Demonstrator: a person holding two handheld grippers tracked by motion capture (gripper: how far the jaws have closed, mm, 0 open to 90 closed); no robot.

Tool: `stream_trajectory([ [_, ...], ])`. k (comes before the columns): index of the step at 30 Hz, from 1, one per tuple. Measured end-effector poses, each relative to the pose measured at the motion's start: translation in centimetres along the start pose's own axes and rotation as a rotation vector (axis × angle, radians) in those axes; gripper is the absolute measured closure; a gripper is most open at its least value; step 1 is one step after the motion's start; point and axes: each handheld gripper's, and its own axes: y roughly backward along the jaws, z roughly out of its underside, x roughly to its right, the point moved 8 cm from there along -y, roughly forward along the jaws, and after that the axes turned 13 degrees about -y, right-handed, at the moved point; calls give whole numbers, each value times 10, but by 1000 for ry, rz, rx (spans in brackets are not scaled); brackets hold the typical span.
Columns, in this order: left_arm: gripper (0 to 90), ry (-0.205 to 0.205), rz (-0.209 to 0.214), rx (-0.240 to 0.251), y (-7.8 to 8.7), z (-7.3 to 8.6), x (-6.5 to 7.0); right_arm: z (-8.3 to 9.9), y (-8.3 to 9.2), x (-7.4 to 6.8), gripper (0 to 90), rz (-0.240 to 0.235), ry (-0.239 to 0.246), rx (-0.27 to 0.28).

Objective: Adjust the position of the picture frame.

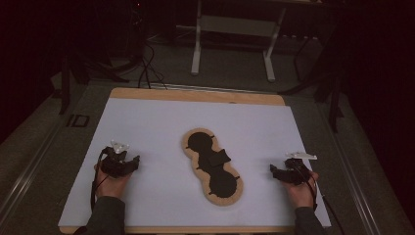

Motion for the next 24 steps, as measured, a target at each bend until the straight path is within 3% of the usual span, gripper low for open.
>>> stream_trajectory([
  [1,472,0,0,0,0,0,0,0,0,0,338,0,0,0],
  [2,487,35,43,35,4,-4,2,-1,3,0,367,1,0,10],
  [5,512,51,78,65,10,-6,3,-3,7,-2,379,-6,3,29],
  [13,515,83,110,102,16,-10,4,-2,8,-8,387,-25,38,30],
  [20,520,46,130,107,18,-12,11,-3,11,-13,345,-63,18,36],
  [24,525,33,144,105,20,-13,16,-5,14,-20,327,-85,32,41],
])
